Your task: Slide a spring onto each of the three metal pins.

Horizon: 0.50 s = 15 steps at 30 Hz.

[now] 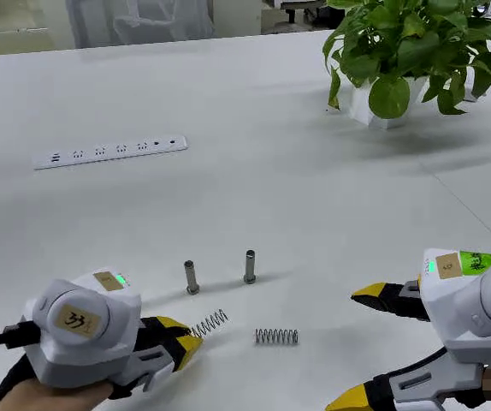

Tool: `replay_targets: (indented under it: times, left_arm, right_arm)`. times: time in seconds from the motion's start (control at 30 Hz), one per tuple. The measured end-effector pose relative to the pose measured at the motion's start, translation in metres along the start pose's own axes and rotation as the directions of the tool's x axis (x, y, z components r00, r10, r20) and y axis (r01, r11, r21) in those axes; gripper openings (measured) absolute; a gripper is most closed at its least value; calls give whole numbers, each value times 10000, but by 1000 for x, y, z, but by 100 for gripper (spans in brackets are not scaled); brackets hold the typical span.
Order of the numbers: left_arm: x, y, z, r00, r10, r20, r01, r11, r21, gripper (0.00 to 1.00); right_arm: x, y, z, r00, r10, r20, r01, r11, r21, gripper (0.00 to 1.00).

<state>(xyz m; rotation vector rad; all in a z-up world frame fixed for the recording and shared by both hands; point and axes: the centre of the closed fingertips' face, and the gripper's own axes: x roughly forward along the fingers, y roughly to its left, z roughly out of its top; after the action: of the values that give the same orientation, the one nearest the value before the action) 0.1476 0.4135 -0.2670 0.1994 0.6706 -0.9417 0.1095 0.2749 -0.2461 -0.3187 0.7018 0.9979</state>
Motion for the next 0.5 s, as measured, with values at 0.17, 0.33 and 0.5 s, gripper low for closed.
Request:
replay_targets:
  times: [0.17, 0.33, 0.5]
  left_arm:
    - [-9, -17, 4, 9984, -347, 456, 351, 9994, -68, 11]
    - [-14, -31, 9, 9937, -737, 843, 734, 9973, 75, 11]
    - [-17, -41, 21, 9851, -1080, 1339, 1061, 9941, 212, 11]
  right_arm:
    - [3, 6, 15, 9995, 319, 47, -318, 9991, -281, 81]
    - [4, 19, 38, 9952, 906, 365, -881, 9941, -634, 78]
    - [5, 26, 54, 9895, 1380, 424, -1336, 9867, -929, 72]
